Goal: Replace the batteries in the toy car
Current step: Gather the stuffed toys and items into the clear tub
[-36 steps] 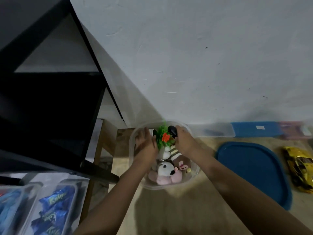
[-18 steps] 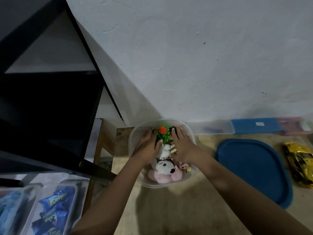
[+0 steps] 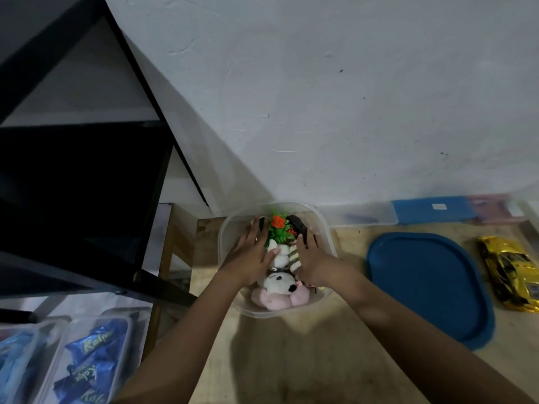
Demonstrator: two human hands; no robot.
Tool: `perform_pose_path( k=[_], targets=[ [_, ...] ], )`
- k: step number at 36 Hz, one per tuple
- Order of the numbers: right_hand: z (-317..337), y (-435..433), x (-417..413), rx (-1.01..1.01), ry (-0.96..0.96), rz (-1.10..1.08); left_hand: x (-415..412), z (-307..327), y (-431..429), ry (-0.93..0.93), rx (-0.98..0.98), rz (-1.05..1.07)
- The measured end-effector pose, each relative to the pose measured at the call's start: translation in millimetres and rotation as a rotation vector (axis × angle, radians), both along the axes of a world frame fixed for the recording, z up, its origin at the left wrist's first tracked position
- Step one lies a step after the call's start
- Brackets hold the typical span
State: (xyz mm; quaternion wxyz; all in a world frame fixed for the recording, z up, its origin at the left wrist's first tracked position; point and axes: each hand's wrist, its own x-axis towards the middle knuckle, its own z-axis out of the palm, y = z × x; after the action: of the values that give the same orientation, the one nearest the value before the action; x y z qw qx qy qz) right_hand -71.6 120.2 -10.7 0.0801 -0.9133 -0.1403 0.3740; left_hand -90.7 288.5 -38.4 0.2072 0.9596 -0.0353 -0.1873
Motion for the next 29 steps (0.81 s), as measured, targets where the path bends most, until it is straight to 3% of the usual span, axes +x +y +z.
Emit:
perform_pose_path(
  k=[6,11,16,21,24,29],
  targets=[
    [-9,6,-5,0.009,-0.034,-0.04,-2,-4,-11,-0.025,0.109,-0.004],
    [5,-8,-17,0.151,-0.065,-0.027,-4,7,-17,-0.072,0.117,0.027],
    [30,-46,-25,0.426,-0.338,-0.115,-12,33,-44,-0.227,-0.062,0.129],
    [44,-118,-33,0.492,-0.503,-0.317,-17,50,-104,-0.421,-0.215,0.07],
    [33,-172,-49,0.519,-0.536,-0.485,-23,47,-147,-0.4,-0.314,0.019],
    [-1,-245,-80,0.432,-0.467,-0.729,-43,11,-205,-0.16,-0.369,-0.025]
  ],
)
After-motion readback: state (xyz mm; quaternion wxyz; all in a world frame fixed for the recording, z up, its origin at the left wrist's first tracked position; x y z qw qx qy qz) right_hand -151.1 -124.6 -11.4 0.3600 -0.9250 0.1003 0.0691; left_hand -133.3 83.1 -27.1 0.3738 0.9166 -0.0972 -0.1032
